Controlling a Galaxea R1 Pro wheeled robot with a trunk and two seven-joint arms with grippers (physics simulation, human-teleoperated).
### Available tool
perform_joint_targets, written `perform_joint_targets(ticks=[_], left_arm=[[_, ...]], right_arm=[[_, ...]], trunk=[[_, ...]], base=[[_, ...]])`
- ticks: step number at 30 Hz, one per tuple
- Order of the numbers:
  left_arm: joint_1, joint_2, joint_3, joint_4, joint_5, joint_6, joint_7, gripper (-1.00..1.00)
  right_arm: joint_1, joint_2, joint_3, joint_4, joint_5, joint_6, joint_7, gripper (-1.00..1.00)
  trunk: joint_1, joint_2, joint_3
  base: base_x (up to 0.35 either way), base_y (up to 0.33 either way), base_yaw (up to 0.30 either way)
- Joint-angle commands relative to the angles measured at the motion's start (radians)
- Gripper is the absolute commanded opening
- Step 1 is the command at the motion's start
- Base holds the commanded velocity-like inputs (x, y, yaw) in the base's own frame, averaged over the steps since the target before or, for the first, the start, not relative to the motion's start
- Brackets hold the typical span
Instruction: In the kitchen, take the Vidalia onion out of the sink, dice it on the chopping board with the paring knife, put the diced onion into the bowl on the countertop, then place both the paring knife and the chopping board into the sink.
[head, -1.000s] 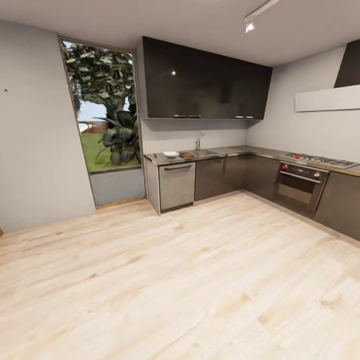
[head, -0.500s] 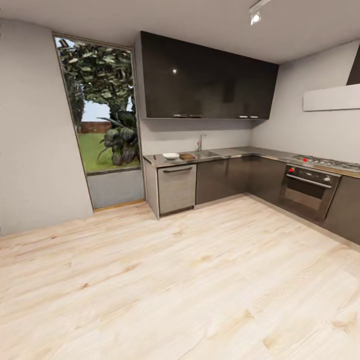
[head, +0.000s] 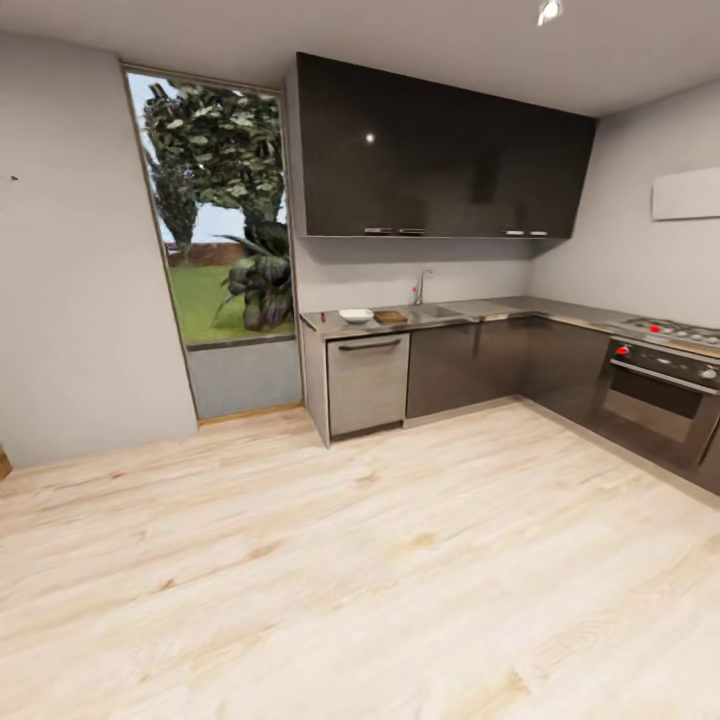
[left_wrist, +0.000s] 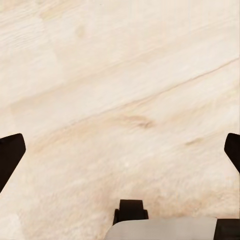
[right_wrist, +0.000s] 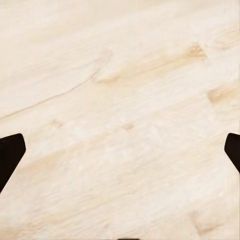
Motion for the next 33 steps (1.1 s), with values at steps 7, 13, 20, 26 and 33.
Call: perform_joint_targets(ticks=[7, 13, 20, 26, 33], left_arm=[[0.0, -0.001, 0.001, 0.008, -0.001, -0.001, 0.0, 1.0], [0.0, -0.004, 0.0, 0.012, -0.001, -0.001, 0.0, 1.0], [0.0, -0.005, -0.001, 0.013, -0.003, -0.001, 0.0, 1.0], [0.0, -0.005, -0.001, 0.013, -0.004, -0.001, 0.0, 1.0], [0.0, -0.005, -0.001, 0.013, -0.004, -0.001, 0.0, 1.0]], right_arm=[[0.0, 0.0, 0.0, 0.001, -0.001, -0.003, -0.001, 1.0], [0.0, -0.001, 0.0, 0.001, -0.001, -0.003, -0.001, 1.0], [0.0, -0.001, -0.001, 0.0, -0.002, -0.003, -0.001, 1.0], [0.0, -0.001, -0.001, 0.0, -0.002, -0.003, -0.001, 1.0], [0.0, -0.001, -0.001, 0.0, -0.002, -0.003, -0.001, 1.0]], trunk=[[0.001, 0.0, -0.001], [0.001, 0.0, -0.001], [0.001, 0.0, -0.001], [0.001, 0.0, -0.001], [0.001, 0.0, -0.001]], base=[[0.305, -0.164, 0.147], [0.302, -0.169, 0.108], [0.298, -0.179, 0.099], [0.294, -0.185, 0.098], [0.286, -0.205, 0.098]])
